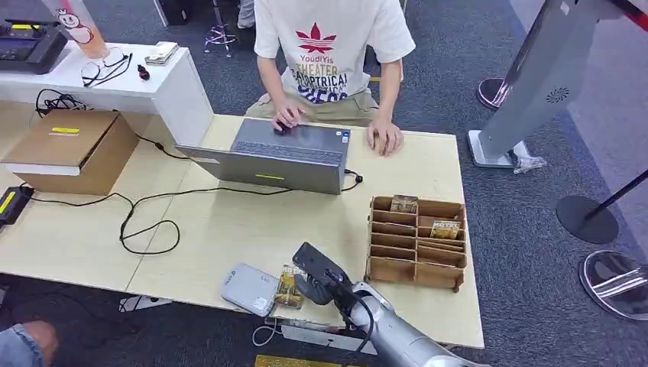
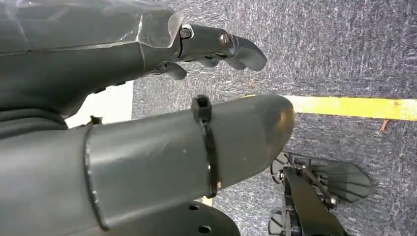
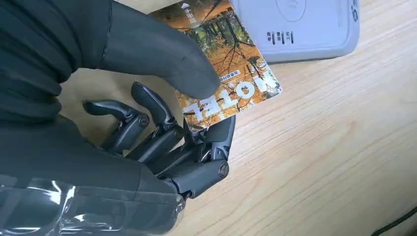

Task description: Pass the card to the sensor for recognition and then transmit it.

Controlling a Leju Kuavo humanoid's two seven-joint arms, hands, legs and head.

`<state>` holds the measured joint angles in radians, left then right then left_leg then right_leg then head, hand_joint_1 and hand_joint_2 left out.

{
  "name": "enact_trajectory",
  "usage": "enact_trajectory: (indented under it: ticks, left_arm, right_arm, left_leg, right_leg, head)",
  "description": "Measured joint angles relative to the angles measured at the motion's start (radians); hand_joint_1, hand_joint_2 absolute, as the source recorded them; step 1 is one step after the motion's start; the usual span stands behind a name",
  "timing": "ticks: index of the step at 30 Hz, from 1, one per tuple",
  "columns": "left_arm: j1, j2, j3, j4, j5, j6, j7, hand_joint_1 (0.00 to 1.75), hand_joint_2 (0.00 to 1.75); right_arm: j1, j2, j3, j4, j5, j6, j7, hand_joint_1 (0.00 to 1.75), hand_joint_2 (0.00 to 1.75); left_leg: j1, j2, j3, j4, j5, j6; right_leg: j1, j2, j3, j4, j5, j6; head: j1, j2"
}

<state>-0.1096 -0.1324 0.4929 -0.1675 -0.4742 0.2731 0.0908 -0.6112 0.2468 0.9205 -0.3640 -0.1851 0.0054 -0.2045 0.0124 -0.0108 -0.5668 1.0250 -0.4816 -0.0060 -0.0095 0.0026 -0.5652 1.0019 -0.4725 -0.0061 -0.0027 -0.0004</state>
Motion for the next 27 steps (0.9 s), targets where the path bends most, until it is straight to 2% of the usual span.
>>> enact_trajectory:
  ticks: [17, 27]
  left_arm:
    - [0.0, -0.006, -0.001, 0.0, 0.003, 0.005, 0.0, 0.0, 0.0]
    - [0.0, -0.006, -0.006, 0.0, 0.002, 0.0, 0.0, 0.0, 0.0]
  right_arm:
    - [0.005, 0.03, 0.002, 0.01, 0.095, -0.05, 0.037, 1.75, 1.75]
    - [0.007, 0.032, 0.002, 0.01, 0.073, -0.052, 0.028, 1.75, 1.75]
  left_leg:
    - [0.0, 0.002, 0.001, 0.0, 0.0, 0.0]
    - [0.0, 0.002, 0.002, 0.0, 0.0, 0.0]
  right_leg:
    - [0.0, 0.001, 0.0, 0.0, 0.0, 0.0]
    - [0.0, 0.001, 0.001, 0.0, 0.0, 0.0]
  head:
    - [0.0, 0.0]
    - [0.0, 0.0]
